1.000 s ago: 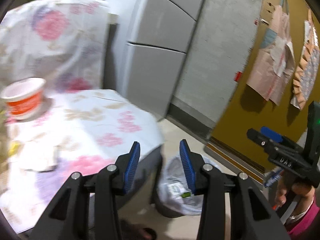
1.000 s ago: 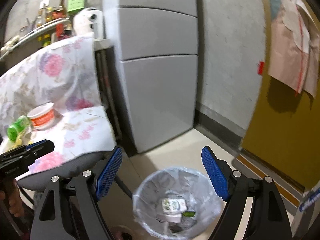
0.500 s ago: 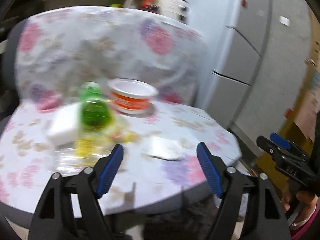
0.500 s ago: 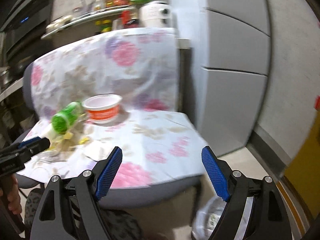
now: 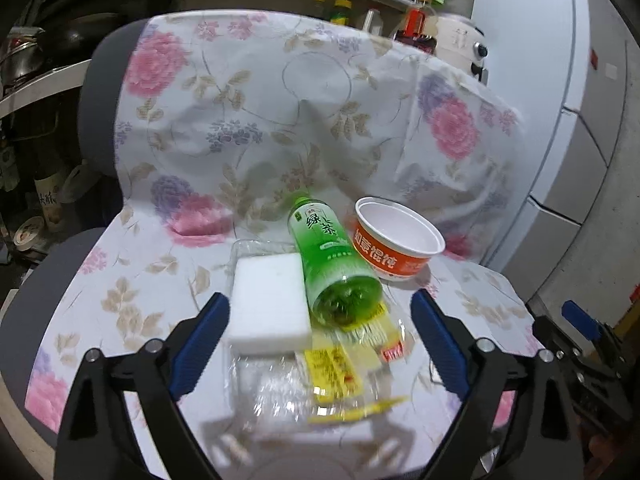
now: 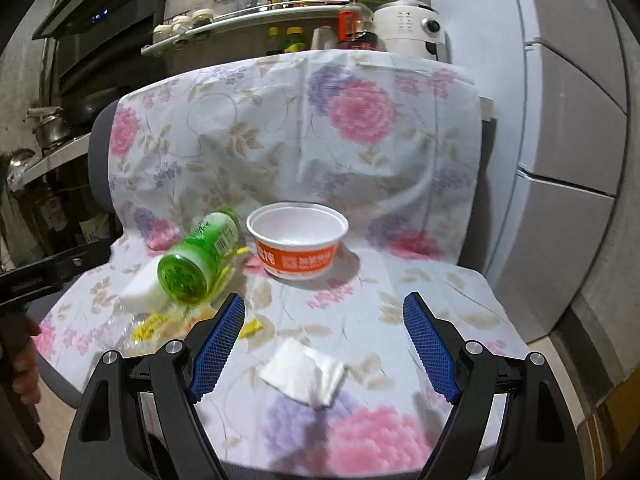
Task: Collect trash
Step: 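Grasp the green tea bottle with the left tool and lift it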
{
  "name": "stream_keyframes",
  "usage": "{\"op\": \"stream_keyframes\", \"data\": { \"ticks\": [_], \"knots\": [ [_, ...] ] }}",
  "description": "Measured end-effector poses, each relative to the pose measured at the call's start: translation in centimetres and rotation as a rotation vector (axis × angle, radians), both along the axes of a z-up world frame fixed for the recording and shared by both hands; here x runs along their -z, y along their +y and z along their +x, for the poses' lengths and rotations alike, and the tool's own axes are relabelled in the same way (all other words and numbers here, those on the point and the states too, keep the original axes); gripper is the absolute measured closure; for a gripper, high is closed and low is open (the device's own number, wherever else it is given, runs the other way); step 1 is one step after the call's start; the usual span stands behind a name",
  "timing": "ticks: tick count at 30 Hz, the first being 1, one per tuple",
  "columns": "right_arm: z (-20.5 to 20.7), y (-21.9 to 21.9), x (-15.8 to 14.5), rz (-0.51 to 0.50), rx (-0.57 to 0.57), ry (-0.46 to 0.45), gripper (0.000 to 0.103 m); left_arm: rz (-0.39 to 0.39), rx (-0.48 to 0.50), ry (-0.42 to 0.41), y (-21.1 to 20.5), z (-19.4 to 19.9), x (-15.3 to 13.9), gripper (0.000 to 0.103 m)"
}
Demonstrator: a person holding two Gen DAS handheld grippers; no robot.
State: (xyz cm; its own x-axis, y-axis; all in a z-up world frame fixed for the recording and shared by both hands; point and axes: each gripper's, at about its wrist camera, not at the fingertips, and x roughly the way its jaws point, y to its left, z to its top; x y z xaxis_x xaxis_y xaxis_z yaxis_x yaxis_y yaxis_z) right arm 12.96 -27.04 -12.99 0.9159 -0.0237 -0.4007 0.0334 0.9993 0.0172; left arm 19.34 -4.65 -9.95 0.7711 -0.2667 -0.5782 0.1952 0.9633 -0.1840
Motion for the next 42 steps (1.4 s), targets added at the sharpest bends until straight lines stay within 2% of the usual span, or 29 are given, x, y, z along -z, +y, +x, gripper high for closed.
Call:
{"op": "stream_keyframes", "data": {
  "ticks": [8,13,14,15,19,20,24,31,37,42],
  "knots": [
    [1.3,-1.7,1.1,0.026,0.029,0.024,0.021,0.087,0.022,0.1,-4.4,5.0,3.9,0.011],
    [1.7,-2.9,1.8,0.044,0.045,0.041,0.021,0.084,-0.025,0.168,-4.8,7.2,5.3,0.011],
    [1.7,-3.1,1.9,0.047,0.046,0.042,0.021,0.082,-0.034,0.177,-4.7,7.5,5.4,0.012],
    [1.7,-3.2,1.9,0.05,0.045,0.043,0.021,0.081,-0.04,0.183,-4.7,7.7,5.5,0.018],
    [1.8,-3.6,2.2,0.062,0.043,0.048,0.021,0.113,-0.026,0.187,-5.1,7.8,5.5,0.026],
    [1.7,-3.6,2.2,0.064,0.042,0.048,0.021,0.119,-0.018,0.184,-5.3,7.8,5.4,0.033],
    [1.1,-3.6,2.0,0.069,0.036,0.04,0.021,0.15,-0.005,0.162,-5.8,7.6,4.9,0.036],
    [-0.9,-3.7,1.1,0.07,0.044,0.009,0.021,0.079,0.033,0.092,-3.7,5.3,0.9,0.036],
    [-2.2,-3.0,0.8,0.065,0.031,-0.004,0.021,0.024,0.073,0.061,-1.3,2.2,-1.3,0.036],
    [-2.9,-2.3,0.8,0.052,0.018,-0.003,0.021,0.04,0.109,0.05,-0.3,-1.6,-0.5,0.036]
  ]
}}
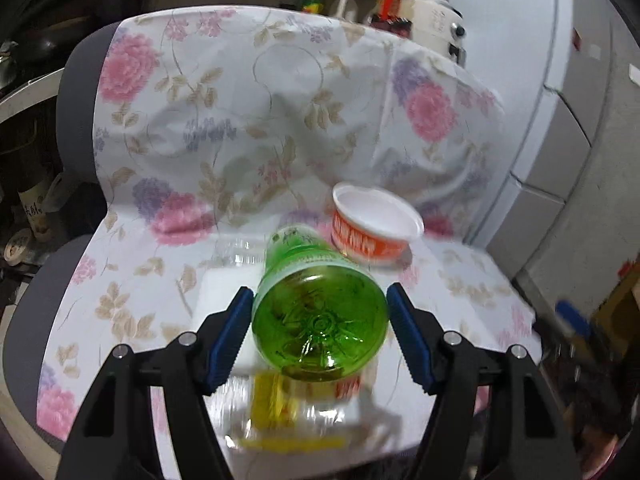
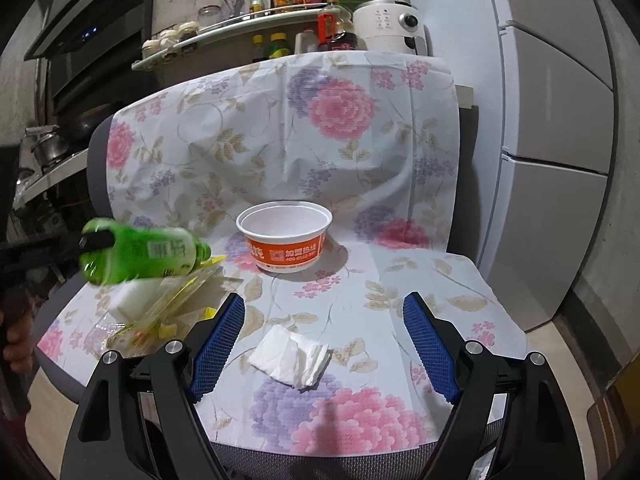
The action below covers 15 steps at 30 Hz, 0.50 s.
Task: Collect trash
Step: 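Grasp the green tea bottle with the left tool and lift it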
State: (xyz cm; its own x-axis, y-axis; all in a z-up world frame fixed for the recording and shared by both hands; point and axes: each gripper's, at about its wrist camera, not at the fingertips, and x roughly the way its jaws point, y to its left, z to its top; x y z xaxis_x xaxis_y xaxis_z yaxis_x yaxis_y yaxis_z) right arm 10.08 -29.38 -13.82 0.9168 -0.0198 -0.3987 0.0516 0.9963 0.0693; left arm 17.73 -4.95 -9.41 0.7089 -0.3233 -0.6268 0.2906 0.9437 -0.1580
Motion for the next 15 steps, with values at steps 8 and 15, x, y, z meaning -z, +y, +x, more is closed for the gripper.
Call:
{"op": "stream_keyframes", "data": {
  "ticks": [8,15],
  "knots": [
    [0.0,0.5,0.5,-0.007,-0.008,0.02,0.02,0.072,0.017,0.098,-0.1,-1.1,4.2,0.021],
    [0.2,0.7,0.8,-0.012,-0.007,0.032,0.02,0.063,0.017,0.13,-1.7,2.6,4.2,0.017]
  ]
}}
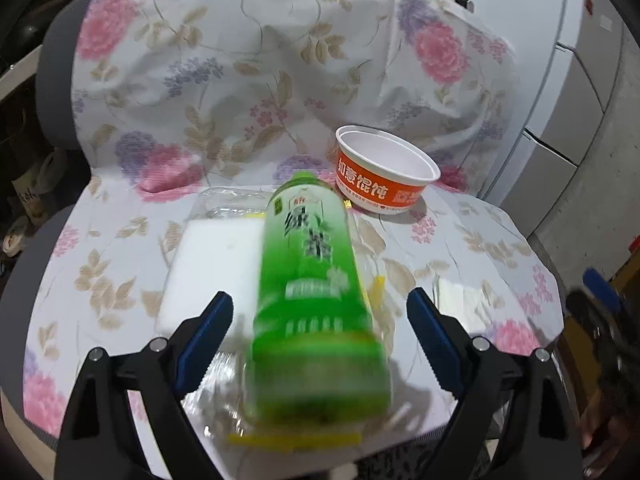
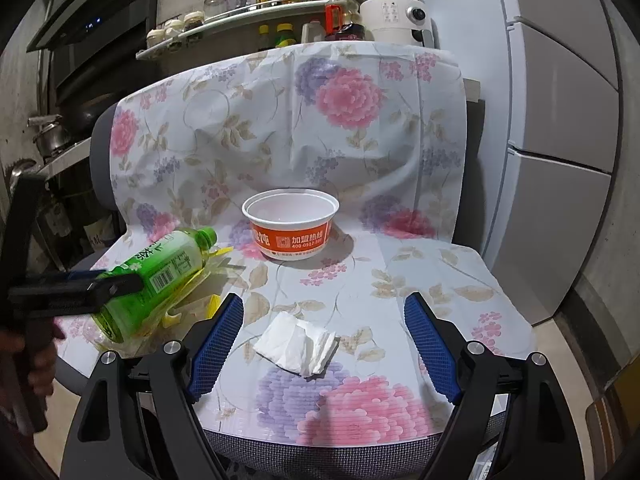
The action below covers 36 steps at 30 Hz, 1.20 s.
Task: Collect trash
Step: 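Grasp the green tea bottle with the left tool and lift it, then grasp the white tissue with the right tool while the left tool holds the bottle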
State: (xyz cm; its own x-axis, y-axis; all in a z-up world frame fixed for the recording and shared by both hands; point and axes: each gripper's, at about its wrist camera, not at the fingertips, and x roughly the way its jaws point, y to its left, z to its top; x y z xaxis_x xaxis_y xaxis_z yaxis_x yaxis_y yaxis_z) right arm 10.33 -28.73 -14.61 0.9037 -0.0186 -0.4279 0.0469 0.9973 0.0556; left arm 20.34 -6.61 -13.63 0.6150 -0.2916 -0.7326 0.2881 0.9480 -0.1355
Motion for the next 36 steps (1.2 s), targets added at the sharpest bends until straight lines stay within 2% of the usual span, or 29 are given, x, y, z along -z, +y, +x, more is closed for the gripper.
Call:
{"op": "stream_keyframes", "data": {
  "ticks": [4,7,8,9,17,21,25,30,36],
  "knots": [
    [0.2,-0.4,0.5,-0.001,0.01,0.015,0.02,0.017,-0.011,0.062,-0.9,2.3,1.1,0.026],
    [0.6,-0.6,0.7,0.003,0.016,0.024,0.02,0.02,-0.023,0.097,-1.1,3.5,2.1,0.036],
    [0.7,-0.7,0.8,0.004,0.016,0.026,0.02,0.025,-0.028,0.096,-1.1,3.8,2.3,0.044],
    [0.7,-0.6,0.9,0.003,0.016,0.028,0.02,0.022,-0.029,0.092,-1.1,4.1,2.3,0.045],
    [0.6,-0.6,0.8,-0.005,0.019,0.027,0.02,-0.041,-0.028,-0.025,-2.0,4.7,0.8,0.046],
    [0.6,-0.9,1.1,-0.003,0.016,0.04,0.019,-0.08,0.004,-0.108,-2.0,2.9,-2.3,0.046],
    [1.3,-0.4,2.4,-0.005,-0.019,0.077,0.019,-0.101,0.006,-0.152,-1.0,0.8,-5.1,0.046],
    [2.5,0.7,4.2,-0.009,-0.052,0.127,0.019,-0.07,-0.04,-0.188,2.0,-1.2,-6.5,0.046],
    [2.7,3.9,3.4,-0.01,-0.144,0.111,0.019,-0.043,-0.159,-0.185,7.6,-2.1,-6.1,0.046]
  ]
}}
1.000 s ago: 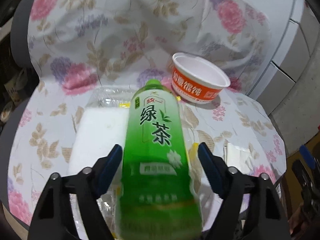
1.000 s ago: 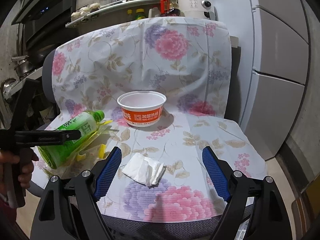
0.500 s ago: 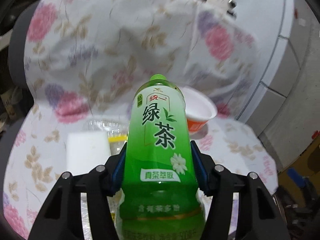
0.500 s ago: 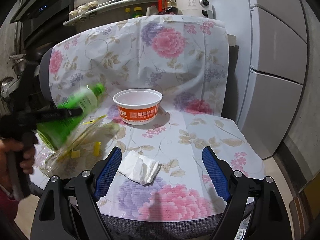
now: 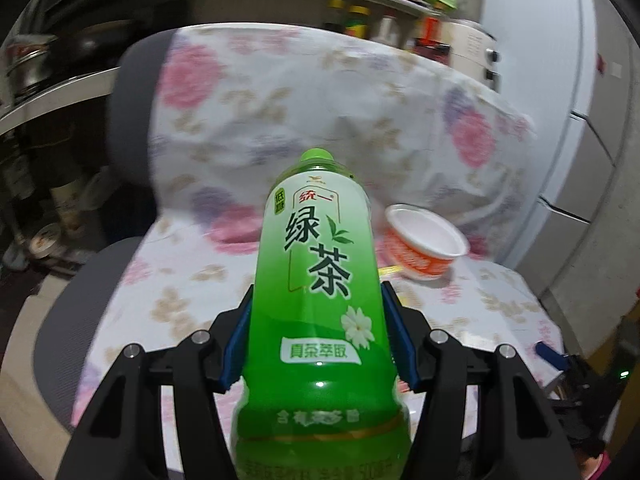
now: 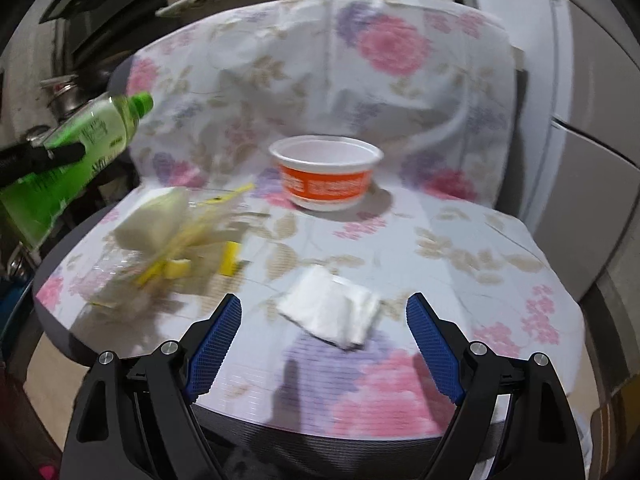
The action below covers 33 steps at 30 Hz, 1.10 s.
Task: Collect trash
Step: 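Grasp the white tissue with the right tool while the left tool holds the bottle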
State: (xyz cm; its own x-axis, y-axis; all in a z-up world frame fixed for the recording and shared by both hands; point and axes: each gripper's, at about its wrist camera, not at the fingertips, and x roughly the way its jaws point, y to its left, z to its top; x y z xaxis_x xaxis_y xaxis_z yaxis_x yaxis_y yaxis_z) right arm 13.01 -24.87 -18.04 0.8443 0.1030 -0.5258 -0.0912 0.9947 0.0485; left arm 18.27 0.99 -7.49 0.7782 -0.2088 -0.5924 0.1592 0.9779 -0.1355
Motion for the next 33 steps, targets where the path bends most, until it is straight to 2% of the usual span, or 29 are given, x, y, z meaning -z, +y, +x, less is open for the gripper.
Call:
{"op": "stream_keyframes", "data": {
  "ticks": [6,10,14,18,25,33],
  "knots": [
    [0.2,5.2,-0.3,-0.063,-0.126,-0.009,0.019,0.004,-0.074,0.049,4.1,-0.2,2.3,0.046],
    [0.2,6.2,-0.5,-0.09,-0.131,-0.02,0.019,-0.043,-0.029,0.091,4.8,-2.0,4.9,0.046],
    [0.6,5.6,-0.7,-0.078,-0.104,-0.02,0.019,-0.052,0.012,0.054,3.0,-4.3,6.1,0.046],
    [0.4,4.9,-0.9,-0.078,-0.082,-0.024,0.019,-0.073,0.04,0.025,0.5,-4.6,6.9,0.046],
    [-0.4,2.3,-0.7,-0.076,-0.029,-0.027,0.019,-0.046,0.014,-0.016,-3.2,-1.9,8.2,0.046],
    [0.3,-1.5,0.4,-0.041,0.045,0.011,0.019,-0.005,0.05,-0.01,-6.0,3.0,8.3,0.046]
  ]
}}
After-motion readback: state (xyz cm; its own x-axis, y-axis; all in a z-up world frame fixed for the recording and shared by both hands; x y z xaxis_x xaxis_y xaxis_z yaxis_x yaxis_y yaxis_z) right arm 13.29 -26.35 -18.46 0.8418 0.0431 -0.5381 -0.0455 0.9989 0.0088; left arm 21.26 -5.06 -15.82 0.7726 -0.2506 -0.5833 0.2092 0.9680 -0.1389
